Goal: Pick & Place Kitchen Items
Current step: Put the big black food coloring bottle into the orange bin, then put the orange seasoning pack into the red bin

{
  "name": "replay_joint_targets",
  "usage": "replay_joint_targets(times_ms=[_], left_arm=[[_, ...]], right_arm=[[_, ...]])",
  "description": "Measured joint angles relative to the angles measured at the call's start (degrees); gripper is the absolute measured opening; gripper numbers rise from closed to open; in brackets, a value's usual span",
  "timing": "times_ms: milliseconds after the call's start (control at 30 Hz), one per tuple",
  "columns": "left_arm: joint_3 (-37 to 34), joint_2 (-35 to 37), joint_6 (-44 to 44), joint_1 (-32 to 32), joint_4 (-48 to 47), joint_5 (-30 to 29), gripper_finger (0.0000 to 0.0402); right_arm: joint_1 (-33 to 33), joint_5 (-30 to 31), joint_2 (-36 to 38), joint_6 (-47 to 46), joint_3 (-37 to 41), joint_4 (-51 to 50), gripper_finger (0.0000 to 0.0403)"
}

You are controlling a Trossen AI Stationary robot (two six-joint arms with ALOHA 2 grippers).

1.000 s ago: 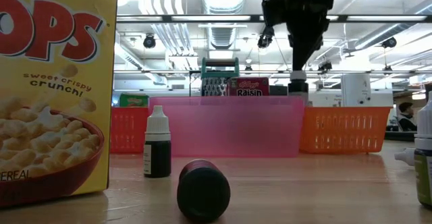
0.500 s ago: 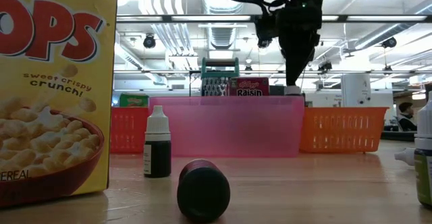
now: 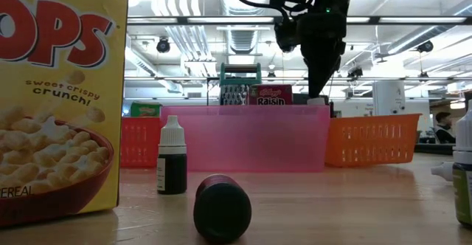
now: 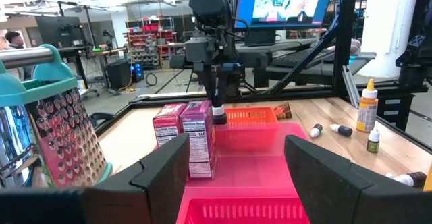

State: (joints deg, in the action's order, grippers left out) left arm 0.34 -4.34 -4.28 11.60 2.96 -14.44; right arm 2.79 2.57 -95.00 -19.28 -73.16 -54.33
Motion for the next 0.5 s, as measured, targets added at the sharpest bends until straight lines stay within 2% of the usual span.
replay_joint_targets(times_ms=[500], left_arm=[[0.0, 0.0, 0.0, 0.0, 0.0, 0.0, 0.0248]], right_arm=[[0.0, 0.0, 1.7, -0.2, -0.2, -1.4, 0.0136]])
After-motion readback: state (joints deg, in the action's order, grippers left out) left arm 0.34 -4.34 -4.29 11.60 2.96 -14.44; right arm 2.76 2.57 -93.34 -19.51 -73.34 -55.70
